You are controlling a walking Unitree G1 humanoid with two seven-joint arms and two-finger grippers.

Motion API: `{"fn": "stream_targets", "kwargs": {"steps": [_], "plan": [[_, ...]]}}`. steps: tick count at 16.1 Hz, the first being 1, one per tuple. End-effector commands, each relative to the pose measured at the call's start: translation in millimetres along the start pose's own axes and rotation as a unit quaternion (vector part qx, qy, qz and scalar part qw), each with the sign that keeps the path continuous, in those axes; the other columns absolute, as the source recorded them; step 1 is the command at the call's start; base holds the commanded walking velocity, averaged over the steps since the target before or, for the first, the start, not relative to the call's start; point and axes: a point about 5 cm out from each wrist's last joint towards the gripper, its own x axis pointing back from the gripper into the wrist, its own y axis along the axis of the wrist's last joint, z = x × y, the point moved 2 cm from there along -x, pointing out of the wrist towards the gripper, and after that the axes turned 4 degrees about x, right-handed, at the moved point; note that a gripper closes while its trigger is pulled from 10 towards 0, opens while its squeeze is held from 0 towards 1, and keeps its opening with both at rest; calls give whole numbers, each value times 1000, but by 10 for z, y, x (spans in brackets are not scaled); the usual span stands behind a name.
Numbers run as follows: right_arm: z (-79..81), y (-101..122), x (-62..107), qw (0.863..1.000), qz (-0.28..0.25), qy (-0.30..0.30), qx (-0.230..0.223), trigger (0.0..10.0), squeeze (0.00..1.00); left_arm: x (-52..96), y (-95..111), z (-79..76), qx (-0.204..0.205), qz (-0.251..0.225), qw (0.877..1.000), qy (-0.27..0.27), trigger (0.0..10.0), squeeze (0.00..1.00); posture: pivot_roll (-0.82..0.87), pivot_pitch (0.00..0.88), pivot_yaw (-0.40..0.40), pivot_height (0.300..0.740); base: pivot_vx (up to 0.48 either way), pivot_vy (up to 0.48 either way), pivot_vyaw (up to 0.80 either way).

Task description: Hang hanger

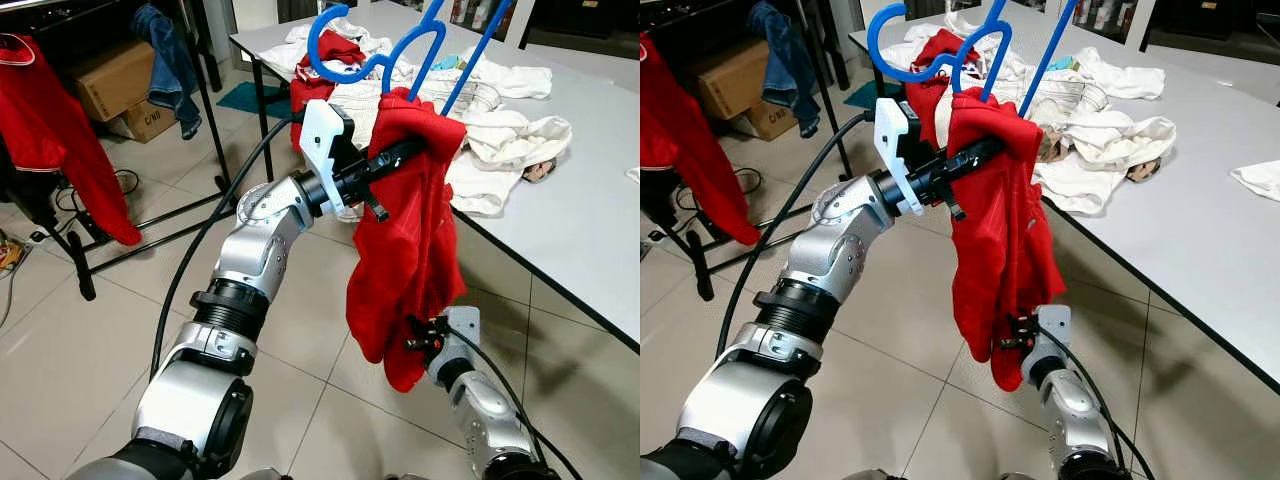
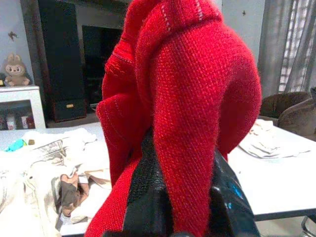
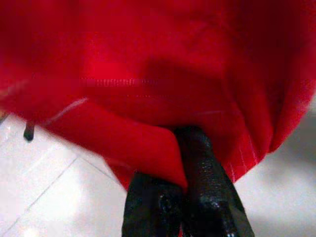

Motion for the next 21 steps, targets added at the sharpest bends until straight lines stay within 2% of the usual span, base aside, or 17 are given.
{"fn": "stream_targets", "kwargs": {"steps": [1, 6, 9, 10, 15, 18, 19, 21], "plan": [[-85, 164, -12, 998, -46, -25, -17, 0, 0, 28, 27, -4, -10, -1, 1000, -2, 10000, 0, -129, 0, 57, 740, 0, 0, 0], [-337, 548, -18, 989, -124, -87, 7, 0, 0, 141, -81, -49, 9, 13, 1000, -4, 10000, 0, -132, 0, 57, 740, 0, 0, 0], [-449, 932, -30, 975, -189, -115, 39, 0, 0, 400, -366, -225, 44, 61, 996, -39, 10000, 0, -128, 0, 51, 740, 0, 0, 0], [-451, 959, -30, 973, -193, -115, 43, 0, 0, 429, -388, -244, 50, 66, 996, -44, 10000, 0, -128, 0, 51, 740, 0, 0, 0], [-600, 1428, -32, 954, -260, -143, 44, 0, 0, 839, -640, -422, 142, 122, 979, -80, 10000, 0, -119, 0, 48, 740, 0, 0, 0], [-637, 1571, -31, 948, -278, -147, 47, 0, 0, 959, -725, -501, 160, 149, 971, -94, 10000, 0, -118, 0, 47, 740, 0, 0, 0], [-655, 1640, -30, 945, -286, -149, 49, 0, 0, 1040, -772, -545, 173, 163, 966, -101, 10000, 0, -118, 0, 46, 740, 0, 0, 0], [-669, 1673, -25, 944, -289, -150, 51, 0, 0, 1105, -786, -587, 183, 171, 962, -109, 10000, 0, -118, 0, 46, 740, 0, 0, 0]]}}
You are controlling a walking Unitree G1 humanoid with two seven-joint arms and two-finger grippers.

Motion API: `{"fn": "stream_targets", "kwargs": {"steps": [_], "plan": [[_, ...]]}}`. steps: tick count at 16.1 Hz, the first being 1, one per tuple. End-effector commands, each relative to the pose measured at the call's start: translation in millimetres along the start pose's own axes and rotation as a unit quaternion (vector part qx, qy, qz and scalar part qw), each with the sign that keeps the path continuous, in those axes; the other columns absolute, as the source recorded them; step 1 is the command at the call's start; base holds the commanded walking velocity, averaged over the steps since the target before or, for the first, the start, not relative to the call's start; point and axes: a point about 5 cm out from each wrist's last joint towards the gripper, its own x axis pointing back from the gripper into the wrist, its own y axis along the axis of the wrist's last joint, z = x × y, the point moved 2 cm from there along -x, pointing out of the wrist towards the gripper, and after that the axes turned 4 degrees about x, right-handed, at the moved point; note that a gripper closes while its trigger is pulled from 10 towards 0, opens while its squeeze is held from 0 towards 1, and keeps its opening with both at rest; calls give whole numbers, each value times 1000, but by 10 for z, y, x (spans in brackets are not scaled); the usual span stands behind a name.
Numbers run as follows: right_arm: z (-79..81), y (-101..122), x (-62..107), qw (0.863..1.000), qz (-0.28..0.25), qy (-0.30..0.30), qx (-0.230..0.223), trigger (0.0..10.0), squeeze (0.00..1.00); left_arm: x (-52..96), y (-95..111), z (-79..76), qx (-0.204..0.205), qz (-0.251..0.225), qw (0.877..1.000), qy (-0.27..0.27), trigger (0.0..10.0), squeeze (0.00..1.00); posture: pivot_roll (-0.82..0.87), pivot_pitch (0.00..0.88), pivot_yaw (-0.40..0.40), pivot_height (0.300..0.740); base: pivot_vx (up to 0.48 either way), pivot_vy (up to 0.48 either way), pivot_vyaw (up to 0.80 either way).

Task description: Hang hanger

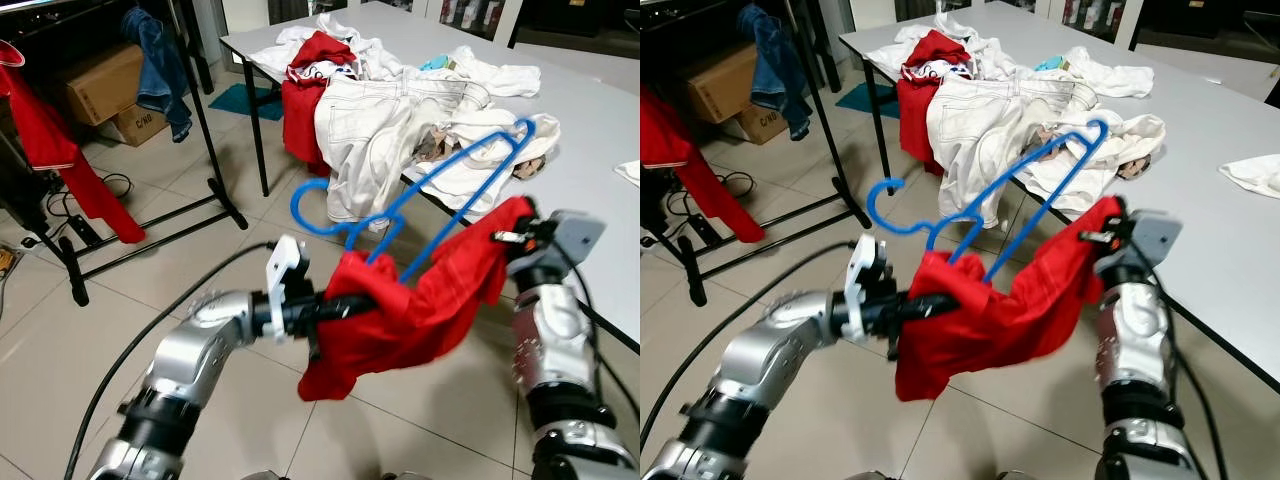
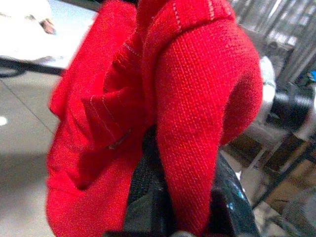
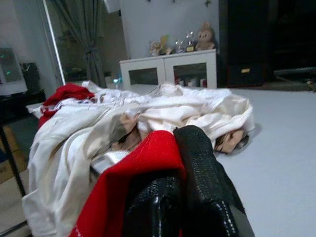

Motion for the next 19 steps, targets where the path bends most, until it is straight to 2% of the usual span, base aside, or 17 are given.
{"fn": "stream_targets", "kwargs": {"steps": [1, 4, 7, 11, 16, 19], "plan": [[-6, 80, -53, 1000, -13, -3, -3, 0, 0, 10, 37, -59, -7, 3, 1000, -19, 10000, 0, -118, 0, 45, 740, 0, 0, 0], [-105, 185, -134, 1000, -25, -16, 11, 0, 0, 120, -141, -141, 0, 42, 998, -41, 10000, 0, -117, 0, 45, 740, 0, 0, 0], [-205, 306, -199, 998, -41, -38, 19, 0, 0, 174, -255, -131, -13, 82, 996, -35, 10000, 0, -118, 0, 45, 740, 0, 0, 0], [-350, 411, -232, 996, -55, -64, 30, 0, 0, 342, -432, -71, -38, 148, 988, -16, 10000, 0, -118, 0, 49, 740, 0, 0, 0], [-645, 550, -250, 990, -65, -115, 48, 0, 0, 448, -471, -9, -54, 157, 986, 11, 10000, 0, -115, 0, 47, 740, 0, 0, 0], [-798, 619, -240, 987, -71, -137, 54, 0, 0, 526, -576, 7, -56, 175, 983, 22, 10000, 0, -115, 0, 44, 740, 0, 0, 0]]}}
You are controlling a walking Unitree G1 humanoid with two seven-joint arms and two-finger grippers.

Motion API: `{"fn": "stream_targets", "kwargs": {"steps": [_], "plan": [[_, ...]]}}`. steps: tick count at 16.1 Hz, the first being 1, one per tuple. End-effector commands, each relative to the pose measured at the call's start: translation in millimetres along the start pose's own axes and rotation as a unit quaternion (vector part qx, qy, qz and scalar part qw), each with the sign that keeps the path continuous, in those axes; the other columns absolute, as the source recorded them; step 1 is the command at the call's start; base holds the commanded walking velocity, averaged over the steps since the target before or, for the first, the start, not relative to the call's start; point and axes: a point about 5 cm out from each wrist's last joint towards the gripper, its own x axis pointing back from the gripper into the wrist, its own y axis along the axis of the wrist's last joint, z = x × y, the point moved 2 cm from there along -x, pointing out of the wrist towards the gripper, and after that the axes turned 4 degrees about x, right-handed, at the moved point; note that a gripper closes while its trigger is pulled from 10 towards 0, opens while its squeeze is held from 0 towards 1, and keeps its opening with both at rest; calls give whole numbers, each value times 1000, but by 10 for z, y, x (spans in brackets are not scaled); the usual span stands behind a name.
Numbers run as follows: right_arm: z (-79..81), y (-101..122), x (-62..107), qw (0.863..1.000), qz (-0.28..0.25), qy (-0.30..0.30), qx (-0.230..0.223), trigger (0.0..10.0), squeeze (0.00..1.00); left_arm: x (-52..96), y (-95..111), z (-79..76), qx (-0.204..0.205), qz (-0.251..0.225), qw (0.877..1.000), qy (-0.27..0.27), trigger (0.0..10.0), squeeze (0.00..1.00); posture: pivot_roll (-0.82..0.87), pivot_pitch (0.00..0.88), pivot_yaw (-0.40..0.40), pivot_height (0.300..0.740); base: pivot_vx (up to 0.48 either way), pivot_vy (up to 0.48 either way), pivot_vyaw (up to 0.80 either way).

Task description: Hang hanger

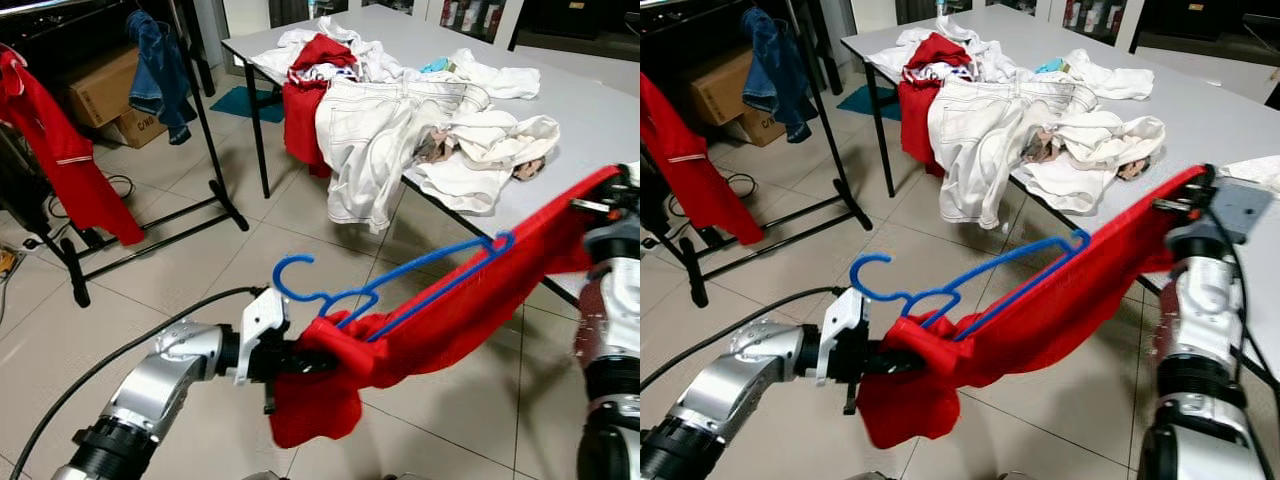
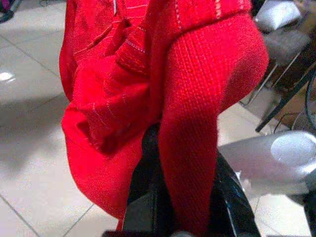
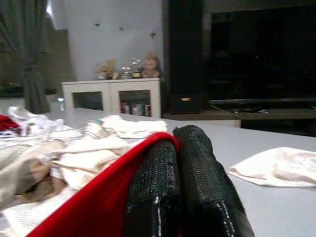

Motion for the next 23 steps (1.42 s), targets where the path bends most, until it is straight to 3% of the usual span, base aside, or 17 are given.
{"fn": "stream_targets", "kwargs": {"steps": [1, 3, 4, 6, 8, 11, 16, 17, 18, 21, 23], "plan": [[-111, 161, -88, 999, -29, -30, -13, 0, 0, 60, -148, 5, 10, 31, 999, 12, 10000, 0, -116, 0, 45, 740, 0, 0, 0], [-113, 154, -68, 999, -31, -30, -25, 0, 0, 61, -210, 26, 17, 34, 999, 25, 10000, 0, -116, 0, 43, 740, 0, 0, 0], [-48, 157, -4, 997, -40, -11, -65, 0, 0, 61, -251, 101, 20, 34, 998, 56, 10000, 0, -114, 0, 40, 740, 0, 0, 0], [31, 141, 146, 994, -44, 27, -97, 0, 0, 55, -181, 216, 2, 18, 995, 100, 10000, 0, -110, 0, 35, 740, 0, 0, 0], [63, 114, 239, 993, -40, 46, -102, 0, 0, 53, -135, 244, -1, 6, 994, 107, 10000, 0, -113, 0, 35, 740, 0, 0, 0], [164, -52, 658, 988, 1, 100, -115, 0, 0, -16, -5, 261, -33, -12, 995, 96, 10000, 0, -128, 0, 43, 740, 0, 0, 0], [424, -293, 1023, 977, 67, 162, -118, 0, 0, -68, 198, 346, -39, -58, 991, 113, 10000, 0, -134, 0, 48, 740, 0, 0, 0], [515, -379, 1112, 974, 90, 174, -113, 3882, 0, -97, 228, 393, -34, -73, 988, 134, 10000, 0, -134, 0, 48, 740, 0, 0, 0], [609, -446, 1175, 971, 107, 184, -112, 10000, 0, -124, 239, 448, -25, -91, 983, 159, 10000, 0, -128, 0, 45, 740, 0, 0, 0], [901, -534, 1297, 958, 129, 228, -113, 10000, 0, -168, 132, 608, 36, -130, 959, 251, 10000, 0, -120, 0, 41, 740, 0, 0, 0], [973, -685, 1387, 953, 154, 245, -94, 10000, 0, -225, -50, 614, 85, -138, 947, 278, 10000, 0, -117, 0, 41, 740, 0, 0, 0]]}}
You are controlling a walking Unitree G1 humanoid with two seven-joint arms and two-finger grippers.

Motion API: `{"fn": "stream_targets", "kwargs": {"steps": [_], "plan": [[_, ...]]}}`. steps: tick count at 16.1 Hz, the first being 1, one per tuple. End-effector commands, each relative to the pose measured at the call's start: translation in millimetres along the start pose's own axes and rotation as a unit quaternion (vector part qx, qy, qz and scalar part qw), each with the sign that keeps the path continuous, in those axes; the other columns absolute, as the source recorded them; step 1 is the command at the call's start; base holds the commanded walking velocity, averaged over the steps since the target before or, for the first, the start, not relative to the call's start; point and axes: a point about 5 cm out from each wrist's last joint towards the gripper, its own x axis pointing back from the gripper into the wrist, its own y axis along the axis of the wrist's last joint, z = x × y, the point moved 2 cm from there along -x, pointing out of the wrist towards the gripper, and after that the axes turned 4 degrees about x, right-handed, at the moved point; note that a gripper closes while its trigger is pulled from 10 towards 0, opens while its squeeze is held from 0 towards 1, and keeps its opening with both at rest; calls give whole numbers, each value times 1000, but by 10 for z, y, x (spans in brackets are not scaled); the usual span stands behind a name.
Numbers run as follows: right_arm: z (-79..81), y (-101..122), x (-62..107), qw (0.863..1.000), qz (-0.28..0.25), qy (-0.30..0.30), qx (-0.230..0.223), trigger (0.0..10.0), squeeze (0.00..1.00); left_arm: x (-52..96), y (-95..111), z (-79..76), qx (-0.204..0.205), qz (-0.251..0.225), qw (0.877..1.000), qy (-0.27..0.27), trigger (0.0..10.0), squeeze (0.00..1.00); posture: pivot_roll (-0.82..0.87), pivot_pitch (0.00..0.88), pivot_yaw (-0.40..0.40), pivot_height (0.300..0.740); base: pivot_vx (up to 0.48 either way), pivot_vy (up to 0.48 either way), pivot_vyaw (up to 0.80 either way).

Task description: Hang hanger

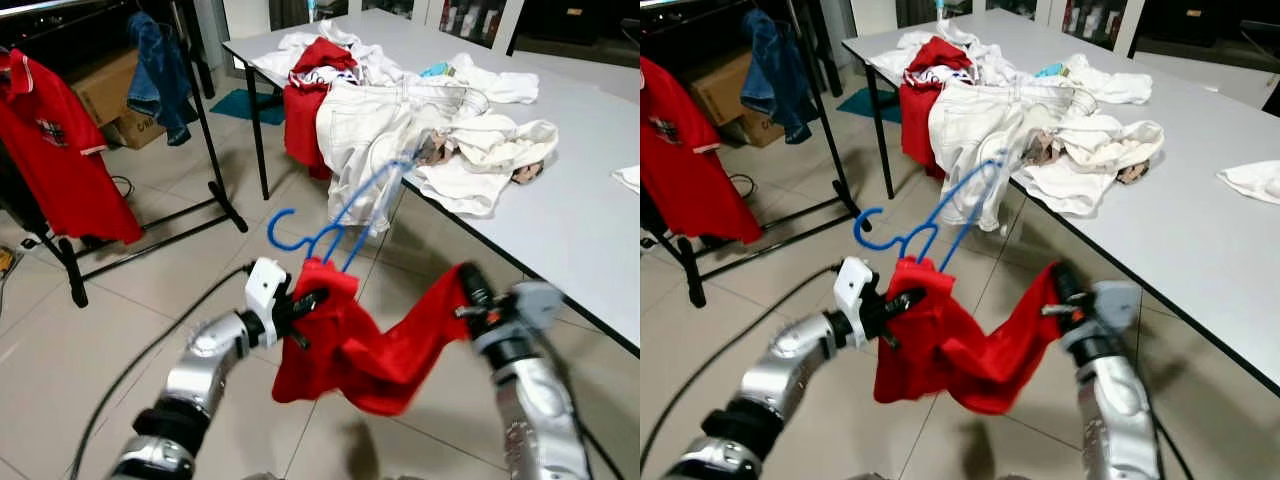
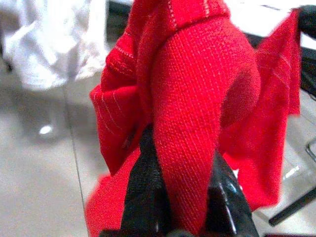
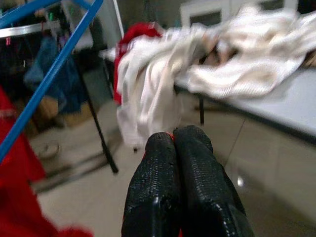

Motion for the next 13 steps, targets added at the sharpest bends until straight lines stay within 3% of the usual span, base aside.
{"fn": "stream_targets", "kwargs": {"steps": [1, 2, 4, 7, 10, 13], "plan": [[17, -49, -6, 1000, 8, 4, 10, 10000, 0, 9, 2, 39, 6, -10, 1000, 15, 10000, 0, -117, 0, 41, 740, 0, 0, 0], [-4, -189, 27, 999, 33, -5, 18, 10000, 0, 33, -205, 29, 13, 17, 999, 34, 10000, 0, -117, 0, 41, 740, 0, 0, 0], [-9, -247, 47, 999, 44, -7, 21, 10000, 0, 37, -272, 31, 16, 24, 999, 45, 10000, 0, -117, 0, 41, 740, 0, 0, 0], [12, -509, 125, 995, 91, -2, 33, 10000, 0, 44, -370, 69, 22, 31, 997, 72, 10000, 0, -111, 0, 39, 740, 0, 0, 0], [-58, -690, 210, 991, 130, -20, 32, 10000, 0, 93, -538, 81, 42, 52, 992, 107, 10000, 0, -113, 0, 36, 740, 0, 0, 0], [-107, -742, 241, 989, 139, -32, 33, 10000, 0, 118, -628, 82, 43, 65, 989, 128, 10000, 0, -111, 0, 30, 740, 0, 0, 0]]}}
